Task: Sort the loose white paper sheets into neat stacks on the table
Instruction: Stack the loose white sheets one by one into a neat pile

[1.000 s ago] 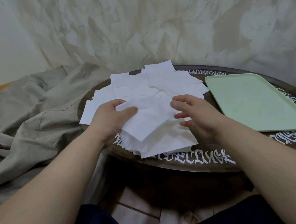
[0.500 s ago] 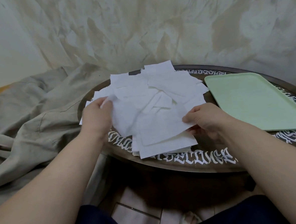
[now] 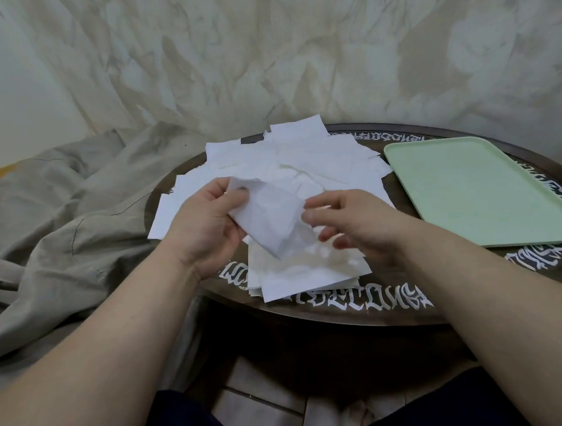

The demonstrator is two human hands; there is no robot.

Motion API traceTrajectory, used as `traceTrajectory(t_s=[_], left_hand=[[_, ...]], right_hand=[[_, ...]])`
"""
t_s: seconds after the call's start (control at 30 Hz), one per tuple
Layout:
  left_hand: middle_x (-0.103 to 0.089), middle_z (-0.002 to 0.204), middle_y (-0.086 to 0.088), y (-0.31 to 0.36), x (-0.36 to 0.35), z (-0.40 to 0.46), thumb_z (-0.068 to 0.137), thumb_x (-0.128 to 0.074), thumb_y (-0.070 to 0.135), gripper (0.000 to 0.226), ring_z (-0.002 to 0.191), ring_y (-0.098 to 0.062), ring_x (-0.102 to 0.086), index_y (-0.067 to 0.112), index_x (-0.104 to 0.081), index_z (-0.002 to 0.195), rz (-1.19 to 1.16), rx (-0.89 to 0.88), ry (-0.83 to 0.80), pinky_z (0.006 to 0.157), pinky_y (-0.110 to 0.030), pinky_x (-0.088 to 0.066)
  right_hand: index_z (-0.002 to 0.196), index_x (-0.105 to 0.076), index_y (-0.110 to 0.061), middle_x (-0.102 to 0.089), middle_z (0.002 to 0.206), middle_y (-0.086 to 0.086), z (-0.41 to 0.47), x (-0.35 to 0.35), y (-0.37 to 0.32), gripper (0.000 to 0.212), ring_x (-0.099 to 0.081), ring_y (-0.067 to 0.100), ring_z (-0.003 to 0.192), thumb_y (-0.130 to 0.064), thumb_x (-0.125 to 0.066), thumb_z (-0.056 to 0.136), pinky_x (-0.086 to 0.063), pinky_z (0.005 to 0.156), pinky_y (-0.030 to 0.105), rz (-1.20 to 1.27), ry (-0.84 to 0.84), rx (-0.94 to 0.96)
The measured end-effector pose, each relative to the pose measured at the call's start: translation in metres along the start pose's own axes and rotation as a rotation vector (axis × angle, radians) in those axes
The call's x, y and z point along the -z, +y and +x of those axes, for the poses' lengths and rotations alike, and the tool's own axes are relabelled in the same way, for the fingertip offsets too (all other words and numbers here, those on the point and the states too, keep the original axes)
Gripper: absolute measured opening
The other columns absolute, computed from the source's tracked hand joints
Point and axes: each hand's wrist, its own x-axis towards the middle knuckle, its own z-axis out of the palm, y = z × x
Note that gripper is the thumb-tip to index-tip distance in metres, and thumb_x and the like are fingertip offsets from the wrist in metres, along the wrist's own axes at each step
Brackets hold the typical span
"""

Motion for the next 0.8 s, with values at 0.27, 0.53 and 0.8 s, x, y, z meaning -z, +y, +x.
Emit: traceTrajectory(t_s=[0.27,0.53,0.8], left_hand=[[-0.066,0.101,-0.002,-0.004,-0.003,0.001,0.093,-0.047,0.039,0.029,0.087,-0.023,-0.061,0.020,-0.068,0.099,0.229,0.122,0.059,0.061,-0.034,-0.052],[-0.067,0.077,-0.001,-0.011,0.004,0.005,0.082,-0.067,0.010,0.008,0.065,-0.020,-0.060,0.016,-0.069,0.087,0.796,-0.072,0.139,0.059,-0.028,-0.045],[-0.071,0.089,0.015,-0.011,0.000,-0.001,0.082,-0.060,-0.006,0.034,0.069,0.007,-0.062,0.025,-0.071,0.077,0.855,-0.261,0.025,0.064,-0.007,-0.044]], right_hand=[[0.074,-0.059,-0.007,-0.053,0.071,0.011,0.003,0.012,0.005,0.011,-0.044,0.012,0.053,-0.002,-0.066,0.080,-0.033,0.053,0.025,0.076,0.139,0.094],[0.067,-0.063,-0.010,-0.052,0.047,-0.006,0.005,0.028,0.009,0.015,-0.040,0.006,0.043,-0.003,-0.068,0.080,-0.034,0.049,0.017,0.047,0.210,0.090],[0.091,-0.066,-0.003,-0.069,0.079,0.010,0.008,0.032,0.012,0.040,-0.063,0.023,0.068,-0.036,-0.044,0.097,-0.050,0.068,0.034,0.432,0.195,-0.088]])
